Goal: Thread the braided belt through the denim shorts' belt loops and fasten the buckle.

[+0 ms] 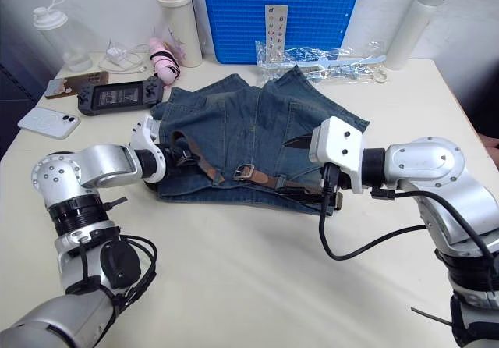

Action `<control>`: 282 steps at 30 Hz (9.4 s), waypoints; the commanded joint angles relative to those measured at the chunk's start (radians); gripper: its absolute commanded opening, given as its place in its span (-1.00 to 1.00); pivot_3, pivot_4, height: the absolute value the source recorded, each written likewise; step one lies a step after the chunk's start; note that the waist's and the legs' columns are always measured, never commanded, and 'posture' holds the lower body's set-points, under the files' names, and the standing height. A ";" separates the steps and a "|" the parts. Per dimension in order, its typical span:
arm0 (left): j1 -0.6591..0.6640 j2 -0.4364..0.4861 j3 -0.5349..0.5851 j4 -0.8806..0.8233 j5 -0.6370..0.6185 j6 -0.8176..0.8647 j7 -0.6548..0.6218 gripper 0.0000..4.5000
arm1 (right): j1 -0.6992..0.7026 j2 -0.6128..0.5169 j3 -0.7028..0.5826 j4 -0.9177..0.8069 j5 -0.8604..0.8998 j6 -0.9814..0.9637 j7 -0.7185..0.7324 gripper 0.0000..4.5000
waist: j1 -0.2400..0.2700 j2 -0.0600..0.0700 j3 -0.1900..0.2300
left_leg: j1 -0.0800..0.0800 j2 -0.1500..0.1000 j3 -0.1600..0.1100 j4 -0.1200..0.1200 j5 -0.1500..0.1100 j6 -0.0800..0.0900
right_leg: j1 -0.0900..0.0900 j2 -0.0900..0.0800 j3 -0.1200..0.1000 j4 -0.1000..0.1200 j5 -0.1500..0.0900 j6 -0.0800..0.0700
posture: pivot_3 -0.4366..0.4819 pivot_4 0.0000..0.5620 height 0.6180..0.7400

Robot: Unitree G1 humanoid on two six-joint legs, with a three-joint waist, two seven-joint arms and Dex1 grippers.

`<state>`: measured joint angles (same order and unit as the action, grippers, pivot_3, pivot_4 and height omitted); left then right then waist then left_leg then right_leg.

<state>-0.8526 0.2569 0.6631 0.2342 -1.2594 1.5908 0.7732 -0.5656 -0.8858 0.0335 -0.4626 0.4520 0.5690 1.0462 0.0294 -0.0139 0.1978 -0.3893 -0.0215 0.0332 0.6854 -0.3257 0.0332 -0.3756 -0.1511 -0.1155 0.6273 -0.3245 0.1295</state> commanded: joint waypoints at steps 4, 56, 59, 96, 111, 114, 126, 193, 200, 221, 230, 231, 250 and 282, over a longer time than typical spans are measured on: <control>0.002 -0.043 0.065 -0.099 -0.095 -0.011 0.046 -0.97 | 0.010 -0.012 -0.023 0.008 -0.011 -0.049 0.018 1.00 | 0.000 0.000 0.000 | 0.000 0.000 0.000 0.000 0.000 0.000 | 0.000 0.000 0.000 0.000 0.000 0.000 | -0.05 -0.47 0.17; 0.640 0.293 -0.691 -0.706 -0.706 -0.831 0.325 -1.00 | -0.187 0.255 0.387 0.604 -0.338 0.150 0.068 -0.98 | -0.007 -0.004 -0.010 | 0.003 0.001 0.001 0.000 -0.001 -0.001 | 0.002 0.001 0.009 -0.002 0.000 -0.001 | -0.05 -0.47 0.17; 0.646 0.270 -0.715 -0.728 -0.713 -0.879 0.385 -1.00 | -0.192 0.267 0.383 0.601 -0.345 0.166 0.054 -0.98 | -0.007 -0.004 -0.011 | 0.003 0.001 0.000 0.000 -0.001 -0.002 | 0.002 0.002 0.010 -0.002 0.000 -0.001 | -0.05 -0.47 0.17; 0.764 0.330 -0.660 -0.857 -0.713 -0.886 0.337 -1.00 | -0.219 0.379 0.372 0.600 -0.376 0.179 0.017 -0.98 | -0.027 0.000 -0.014 | 0.018 0.009 0.000 -0.003 -0.006 -0.010 | 0.017 0.010 0.009 -0.015 -0.003 -0.006 | -0.05 -0.47 0.17; 0.670 0.576 -0.496 -0.557 -0.713 -0.560 -0.365 0.03 | -0.185 0.383 0.334 0.532 -0.356 0.200 -0.021 -1.00 | -0.033 0.008 -0.011 | 0.018 0.019 0.002 -0.005 -0.010 -0.018 | 0.011 0.018 0.010 -0.008 -0.008 -0.014 | -0.05 -0.47 0.17; 0.669 0.567 -0.461 -0.534 -0.713 -0.532 -0.357 0.65 | -0.182 0.377 0.334 0.522 -0.353 0.200 -0.022 -1.00 | -0.033 0.008 -0.011 | 0.017 0.020 0.002 -0.005 -0.010 -0.018 | 0.009 0.018 0.011 -0.007 -0.008 -0.015 | -0.05 -0.47 0.17; 0.563 0.311 -0.369 -0.470 -0.713 -0.577 0.024 0.97 | -0.195 0.375 0.330 0.504 -0.341 0.208 -0.027 -1.00 | -0.029 0.008 -0.011 | 0.017 0.019 0.002 -0.004 -0.010 -0.018 | 0.009 0.017 0.011 -0.006 -0.008 -0.015 | -0.05 -0.47 0.17; 0.264 -0.239 -0.283 -0.529 -0.713 -1.117 0.303 -1.00 | -0.199 0.309 0.247 0.389 -0.874 -0.986 -0.465 0.73 | -0.002 -0.001 -0.006 | 0.014 0.017 0.000 -0.003 -0.009 -0.015 | 0.015 0.020 0.005 -0.017 -0.005 -0.009 | -0.05 -0.47 0.17; 0.279 -0.217 -0.331 -0.519 -0.709 -1.143 0.280 -1.00 | -0.225 0.340 0.259 0.422 -0.879 -1.011 -0.473 0.51 | -0.002 -0.001 -0.006 | 0.014 0.017 -0.002 -0.003 -0.009 -0.015 | 0.016 0.020 0.006 -0.017 -0.005 -0.009 | -0.05 -0.47 0.17; 0.290 -0.182 -0.209 -0.457 -0.713 -0.662 0.090 0.30 | -0.264 0.238 0.241 0.698 -0.881 -1.364 -0.573 -1.00 | -0.005 -0.001 -0.006 | 0.013 0.017 -0.003 -0.003 -0.008 -0.014 | 0.016 0.020 0.006 -0.018 -0.005 -0.009 | -0.05 -0.47 0.17; 0.234 -0.121 -0.133 -0.199 -0.713 -0.343 -0.106 0.71 | -0.281 0.201 0.225 0.733 -0.860 -1.513 -0.610 -1.00 | -0.005 -0.001 -0.006 | 0.013 0.017 -0.004 -0.003 -0.008 -0.014 | 0.016 0.020 0.005 -0.017 -0.005 -0.009 | -0.05 -0.47 0.17; 0.226 -0.115 -0.132 -0.175 -0.713 -0.324 -0.124 0.71 | -0.278 0.200 0.221 0.722 -0.847 -1.510 -0.606 -1.00 | -0.005 -0.001 -0.006 | 0.013 0.017 -0.004 -0.003 -0.008 -0.014 | 0.016 0.020 0.006 -0.017 -0.005 -0.009 | -0.05 -0.47 0.17; 0.178 -0.099 -0.099 -0.104 -0.713 -0.281 -0.160 -0.91 | -0.245 0.176 0.217 0.682 -0.815 -1.475 -0.579 -1.00 | -0.006 -0.001 -0.006 | 0.013 0.017 -0.005 -0.003 -0.008 -0.014 | 0.016 0.019 0.007 -0.017 -0.005 -0.009 | -0.05 -0.47 0.17; 0.350 0.187 0.011 -0.225 -0.713 -0.342 -0.229 -1.00 | -0.551 0.573 0.242 1.266 -0.349 -0.410 -0.057 0.98 | -0.033 0.002 -0.005 | 0.013 0.017 -0.009 -0.004 -0.008 -0.015 | 0.014 0.019 0.006 -0.013 -0.005 -0.010 | -0.05 -0.47 0.17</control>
<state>-0.5070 0.4160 0.6621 0.0459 -1.9594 1.2523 0.5780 -1.0915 -0.3212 0.2723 0.7448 0.1241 0.2017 0.9654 -0.0034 -0.0118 0.1931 -0.3768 -0.0052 0.0241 0.6812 -0.3334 0.0182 -0.3613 -0.1317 -0.1095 0.6146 -0.3295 0.1197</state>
